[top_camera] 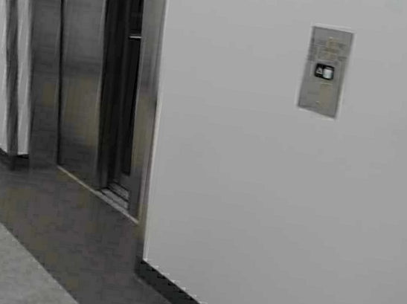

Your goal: Navigate to elevator, push the call button, then enter the elevator

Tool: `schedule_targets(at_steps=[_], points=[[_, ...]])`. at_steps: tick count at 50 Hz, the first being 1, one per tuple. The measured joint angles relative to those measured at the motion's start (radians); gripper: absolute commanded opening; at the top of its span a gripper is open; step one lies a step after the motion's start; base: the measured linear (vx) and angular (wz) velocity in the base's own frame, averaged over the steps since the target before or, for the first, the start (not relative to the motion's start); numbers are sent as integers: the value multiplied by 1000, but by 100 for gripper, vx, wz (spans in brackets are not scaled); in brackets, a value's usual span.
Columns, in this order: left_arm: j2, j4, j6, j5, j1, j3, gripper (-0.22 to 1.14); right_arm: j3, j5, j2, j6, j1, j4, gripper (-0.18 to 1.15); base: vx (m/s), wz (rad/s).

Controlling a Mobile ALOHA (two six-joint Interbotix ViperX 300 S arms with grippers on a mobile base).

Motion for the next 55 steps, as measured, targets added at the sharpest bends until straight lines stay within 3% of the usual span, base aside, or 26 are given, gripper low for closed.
schedule_targets(at_steps=[16, 24, 43, 55], points=[[2, 0, -9, 35, 0, 0, 2, -28, 109, 8, -11, 0, -34, 5, 44, 10], [-25, 0, -18, 84, -2, -2, 2, -115, 250, 29, -20, 14, -95, 5, 38, 1], [-107, -6, 29, 268, -72, -44, 2, -348, 746, 147, -95, 241, -350, 6, 36, 0], [-110, -26, 28, 275, -75, -46, 2, -367, 874, 275, -72, 278, -529, 6, 28, -1]])
